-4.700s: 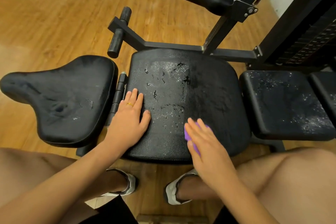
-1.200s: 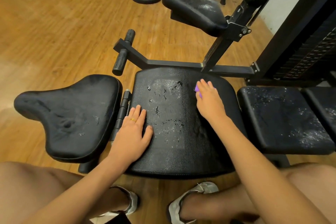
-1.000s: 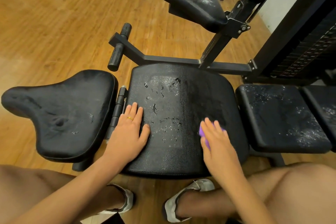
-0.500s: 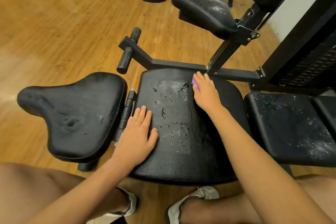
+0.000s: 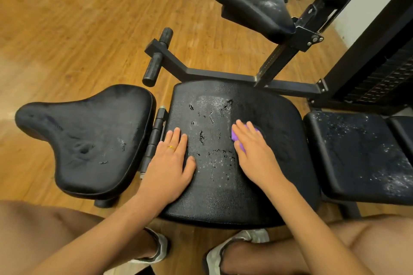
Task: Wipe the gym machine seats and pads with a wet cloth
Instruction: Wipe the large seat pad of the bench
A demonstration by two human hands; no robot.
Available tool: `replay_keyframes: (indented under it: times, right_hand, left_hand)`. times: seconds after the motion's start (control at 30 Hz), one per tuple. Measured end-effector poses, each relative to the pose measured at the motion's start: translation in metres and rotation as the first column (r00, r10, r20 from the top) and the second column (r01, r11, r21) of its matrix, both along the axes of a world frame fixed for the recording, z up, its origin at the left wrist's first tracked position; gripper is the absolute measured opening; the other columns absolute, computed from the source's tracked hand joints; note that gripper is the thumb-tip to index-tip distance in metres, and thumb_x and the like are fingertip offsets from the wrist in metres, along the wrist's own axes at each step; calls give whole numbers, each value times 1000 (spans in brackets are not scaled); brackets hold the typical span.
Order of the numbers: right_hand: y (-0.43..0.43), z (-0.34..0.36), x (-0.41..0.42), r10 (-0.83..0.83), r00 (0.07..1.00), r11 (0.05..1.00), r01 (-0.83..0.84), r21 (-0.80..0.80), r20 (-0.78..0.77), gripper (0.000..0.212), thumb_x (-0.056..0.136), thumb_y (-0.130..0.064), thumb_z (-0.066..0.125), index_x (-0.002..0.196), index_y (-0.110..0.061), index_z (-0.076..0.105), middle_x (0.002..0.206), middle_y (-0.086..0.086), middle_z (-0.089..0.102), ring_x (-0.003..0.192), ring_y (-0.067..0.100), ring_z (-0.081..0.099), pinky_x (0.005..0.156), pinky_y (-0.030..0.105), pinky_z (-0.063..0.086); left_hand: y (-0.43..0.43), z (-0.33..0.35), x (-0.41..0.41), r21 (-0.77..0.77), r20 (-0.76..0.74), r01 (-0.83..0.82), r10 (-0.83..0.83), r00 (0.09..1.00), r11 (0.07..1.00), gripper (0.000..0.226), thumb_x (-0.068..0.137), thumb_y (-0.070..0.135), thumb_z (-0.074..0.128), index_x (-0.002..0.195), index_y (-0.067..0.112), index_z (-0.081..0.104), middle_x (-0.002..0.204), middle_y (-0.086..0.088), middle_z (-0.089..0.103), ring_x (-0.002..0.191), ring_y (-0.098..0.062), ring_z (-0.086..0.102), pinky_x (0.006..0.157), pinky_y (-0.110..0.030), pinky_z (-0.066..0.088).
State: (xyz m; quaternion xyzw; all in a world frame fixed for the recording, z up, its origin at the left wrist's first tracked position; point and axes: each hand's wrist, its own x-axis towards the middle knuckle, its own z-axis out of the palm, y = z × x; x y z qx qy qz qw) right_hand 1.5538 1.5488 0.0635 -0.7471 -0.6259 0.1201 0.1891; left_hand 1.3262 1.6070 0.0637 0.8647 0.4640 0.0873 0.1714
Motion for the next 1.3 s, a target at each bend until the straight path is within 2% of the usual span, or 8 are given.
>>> replay_keyframes:
  times: [0.23,0.33,0.47,0.67,0.87,1.07,1.17,1.3]
  right_hand:
    - [91,10,31,-60,998,998,60,-12,27,40,103,-9,36,141,-4,44,156,9,33,144,34,23,115,42,20]
    - [105,12,35,-76,996,997,77,-27,41,40,103,-8,35,142,-3,43,157,10,31,145,35,21,115,43,19]
    - [54,7,15,-25,999,1000,26,-18,20,45,103,-10,36,148,-9,37,160,4,27,150,28,15,119,35,10]
    - [-75,-3,-32,81,996,997,-82,-17,-21,48,99,-24,37,146,-17,46,156,-5,35,148,17,23,121,33,16]
    - [-33,-6,-19,41,999,998,-41,-46,-1,49,100,-19,36,149,-16,40,158,-3,32,150,21,20,120,28,9]
    - [36,6,-2,-64,998,997,64,-36,0,40,100,-5,37,139,-7,45,156,5,33,148,31,18,118,37,15]
    - [11,9,-14,-65,998,998,65,-21,-13,37,98,-2,41,133,-3,49,152,8,39,145,33,25,118,36,17]
    - [-66,4,-39,43,998,999,-44,-29,-43,47,99,-16,41,146,-14,44,158,-1,34,149,22,22,122,33,13]
  left_hand:
    - [-2,3,1,-27,13,-8,8,1000,1000,85,87,57,12,155,9,26,165,-10,12,153,-24,6,118,-28,-1]
    - [-2,4,0,-33,17,-15,15,1000,999,85,86,57,11,155,10,26,165,-10,12,153,-23,6,119,-29,0]
    - [-3,5,0,-19,18,-21,22,1000,1000,85,86,56,11,155,9,28,165,-10,13,153,-24,8,121,-32,4]
    - [-3,3,-1,-3,23,-17,17,1000,1000,82,88,54,14,154,8,30,164,-12,16,153,-26,11,119,-31,4]
    - [-2,2,0,-15,6,-18,18,1000,1000,83,87,55,14,153,7,31,164,-13,17,153,-27,12,121,-35,7]
    - [-4,6,1,-38,11,-32,32,999,999,76,92,51,21,155,9,28,165,-10,15,153,-24,9,122,-35,7]
    - [-6,8,-1,-34,15,-36,37,999,999,79,90,53,18,154,8,29,165,-11,16,153,-25,10,122,-36,8]
    - [-6,8,-2,-15,11,-31,31,999,999,78,91,51,19,153,6,31,164,-14,18,152,-28,13,122,-38,11]
